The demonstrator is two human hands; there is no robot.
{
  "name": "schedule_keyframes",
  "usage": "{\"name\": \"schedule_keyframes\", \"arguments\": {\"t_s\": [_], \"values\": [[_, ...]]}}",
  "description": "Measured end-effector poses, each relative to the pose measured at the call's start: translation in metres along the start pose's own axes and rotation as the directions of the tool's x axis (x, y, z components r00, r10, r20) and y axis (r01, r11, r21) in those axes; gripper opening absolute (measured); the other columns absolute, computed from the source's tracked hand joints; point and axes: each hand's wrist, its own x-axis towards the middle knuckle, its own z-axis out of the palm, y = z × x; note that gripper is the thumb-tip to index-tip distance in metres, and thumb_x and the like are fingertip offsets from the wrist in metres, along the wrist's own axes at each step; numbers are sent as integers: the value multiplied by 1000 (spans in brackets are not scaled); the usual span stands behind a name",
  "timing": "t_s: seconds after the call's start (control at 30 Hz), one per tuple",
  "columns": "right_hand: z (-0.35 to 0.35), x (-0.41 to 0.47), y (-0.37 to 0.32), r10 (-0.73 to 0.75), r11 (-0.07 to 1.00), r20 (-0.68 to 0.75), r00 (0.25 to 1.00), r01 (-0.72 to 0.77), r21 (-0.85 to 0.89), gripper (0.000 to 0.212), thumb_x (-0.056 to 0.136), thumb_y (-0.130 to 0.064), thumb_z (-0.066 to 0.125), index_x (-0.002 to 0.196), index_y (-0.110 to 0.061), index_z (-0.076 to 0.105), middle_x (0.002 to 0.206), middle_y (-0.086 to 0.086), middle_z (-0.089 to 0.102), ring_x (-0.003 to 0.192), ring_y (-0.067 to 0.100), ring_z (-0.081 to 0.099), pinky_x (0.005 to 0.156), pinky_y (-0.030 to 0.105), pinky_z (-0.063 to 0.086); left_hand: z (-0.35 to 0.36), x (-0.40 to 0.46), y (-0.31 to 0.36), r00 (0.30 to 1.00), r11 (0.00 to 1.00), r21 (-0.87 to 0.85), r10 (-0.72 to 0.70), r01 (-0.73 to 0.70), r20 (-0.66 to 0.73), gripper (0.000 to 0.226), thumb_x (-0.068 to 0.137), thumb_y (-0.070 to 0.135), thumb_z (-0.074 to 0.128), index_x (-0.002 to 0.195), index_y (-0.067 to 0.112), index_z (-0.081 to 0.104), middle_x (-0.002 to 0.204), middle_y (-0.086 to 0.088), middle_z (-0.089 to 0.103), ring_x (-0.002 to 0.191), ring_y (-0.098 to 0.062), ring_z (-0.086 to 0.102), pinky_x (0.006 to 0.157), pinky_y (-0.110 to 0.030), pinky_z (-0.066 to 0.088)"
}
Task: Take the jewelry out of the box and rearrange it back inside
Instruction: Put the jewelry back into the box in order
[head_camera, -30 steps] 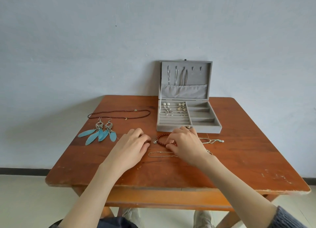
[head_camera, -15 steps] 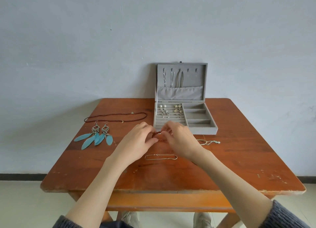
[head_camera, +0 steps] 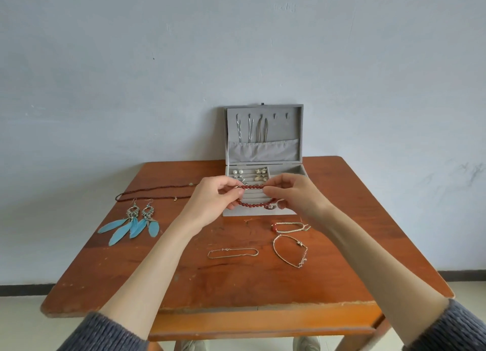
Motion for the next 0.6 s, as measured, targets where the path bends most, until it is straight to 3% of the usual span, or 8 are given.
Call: {"name": "schedule_keyframes", "arguments": {"t_s": [0.17,0.27,0.37,0.47,0.6], "values": [[-34,17,10,63,993,-45,997,-68,-100,8,82,-2,66,81,-9,64,68,2,61,55,7,52,54,17,43,22,28,7,996,997,-28,-70,71,58,17,86,10,63,102,11,68,82,1,68,65,-10,64,72,-19,54],[-53,37,14,76,984,-84,994,-89,-157,6,82,-1,66,88,-2,65,69,6,62,55,8,54,53,18,43,38,53,13,997,997,6,-76,76,20,15,85,12,65,100,10,68,82,-1,69,64,-10,65,70,-18,52],[-72,64,17,67,976,-148,987,-96,-196,6,80,-2,67,79,-7,65,72,10,64,63,14,57,56,19,44,56,82,18,997,996,58,-59,62,-42,18,84,14,67,100,8,68,87,-7,70,63,-7,61,62,-15,50],[-85,92,25,60,958,-234,970,-122,-258,6,79,-5,69,78,-10,66,74,8,65,58,10,55,52,16,41,75,110,19,996,986,162,-17,30,-85,21,85,15,65,104,7,69,101,-5,69,83,-8,61,74,-11,42],[-88,115,41,20,916,-275,961,-128,-381,5,80,-5,65,80,-9,68,77,8,64,61,11,53,49,14,40,96,134,8,996,967,251,-30,50,-84,19,85,14,65,101,5,71,104,-11,70,98,-21,63,82,-21,45]]}}
